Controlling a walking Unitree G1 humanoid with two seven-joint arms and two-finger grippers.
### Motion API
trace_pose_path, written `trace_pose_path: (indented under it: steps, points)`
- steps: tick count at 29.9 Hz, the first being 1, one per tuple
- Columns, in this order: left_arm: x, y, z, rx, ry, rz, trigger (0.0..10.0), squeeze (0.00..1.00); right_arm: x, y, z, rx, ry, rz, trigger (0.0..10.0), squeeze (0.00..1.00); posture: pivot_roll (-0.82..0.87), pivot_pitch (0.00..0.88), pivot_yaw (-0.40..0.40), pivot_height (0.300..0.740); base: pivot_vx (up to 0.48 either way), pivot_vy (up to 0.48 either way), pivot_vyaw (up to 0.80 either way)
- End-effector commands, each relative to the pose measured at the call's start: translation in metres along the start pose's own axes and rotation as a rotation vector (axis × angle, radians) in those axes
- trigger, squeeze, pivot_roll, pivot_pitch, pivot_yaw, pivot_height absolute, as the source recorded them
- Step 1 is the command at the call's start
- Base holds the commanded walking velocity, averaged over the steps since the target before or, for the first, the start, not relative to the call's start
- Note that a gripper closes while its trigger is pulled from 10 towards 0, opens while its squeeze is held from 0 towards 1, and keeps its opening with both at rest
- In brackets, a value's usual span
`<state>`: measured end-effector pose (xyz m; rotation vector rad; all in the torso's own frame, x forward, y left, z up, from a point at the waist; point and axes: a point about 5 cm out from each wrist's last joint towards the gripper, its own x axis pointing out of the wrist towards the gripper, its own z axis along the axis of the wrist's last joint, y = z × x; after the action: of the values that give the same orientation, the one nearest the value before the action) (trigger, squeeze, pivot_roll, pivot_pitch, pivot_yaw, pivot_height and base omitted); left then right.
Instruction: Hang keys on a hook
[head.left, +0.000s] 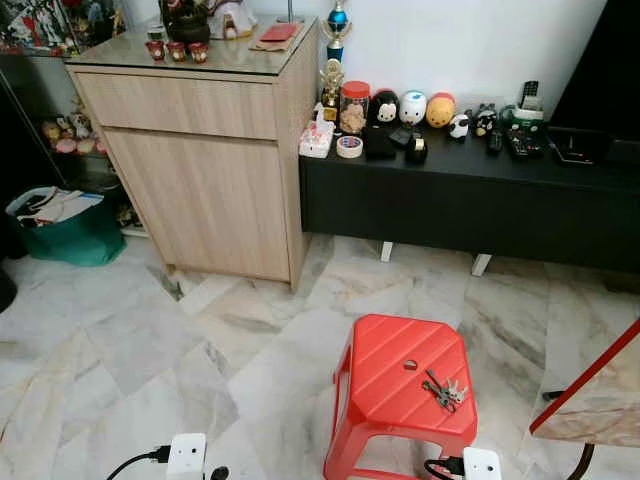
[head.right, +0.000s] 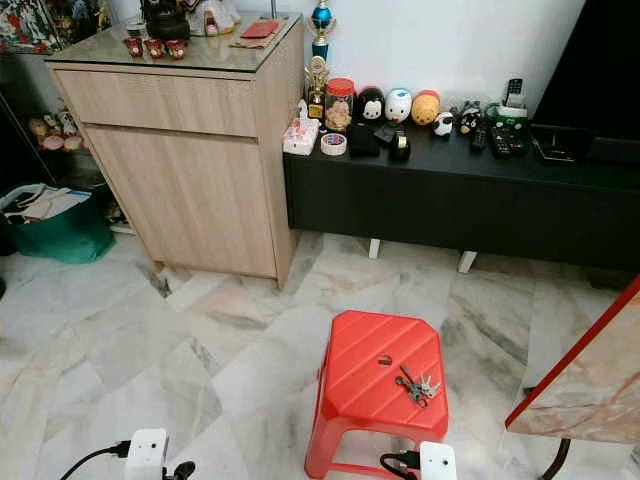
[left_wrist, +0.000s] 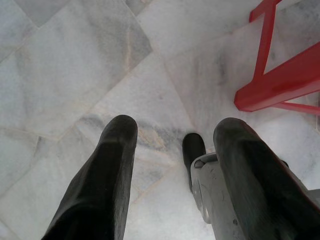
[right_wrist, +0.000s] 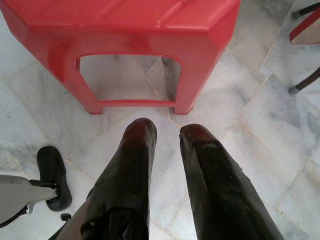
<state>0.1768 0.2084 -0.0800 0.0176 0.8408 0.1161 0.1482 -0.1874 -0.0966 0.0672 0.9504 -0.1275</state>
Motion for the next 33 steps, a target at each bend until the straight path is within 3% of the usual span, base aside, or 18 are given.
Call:
trace_pose_path:
  steps: [1,19,33]
  points:
    - [-0.0008,-0.0006,-0.0036,-0.007,0.015,0.001,10.0,0.00,-0.0003,-0.0005,-0.0009,0.003,0.002,-0.003,10.0,0.00,0.03,0.000,-0.017,0.740,0.000,0.000,0.00]
    - [-0.0004,-0.0006,-0.0018,-0.012,0.007,0.001,10.0,0.00,-0.0001,-0.0004,-0.0001,0.004,-0.001,-0.004,10.0,0.00,0.03,0.000,-0.016,0.740,0.000,0.000,0.00]
    - [-0.0007,0.0019,-0.0018,-0.014,0.003,0.003,10.0,0.00,-0.0002,-0.0003,-0.0007,0.002,0.000,-0.005,10.0,0.00,0.03,0.000,-0.014,0.740,0.267,0.000,0.00]
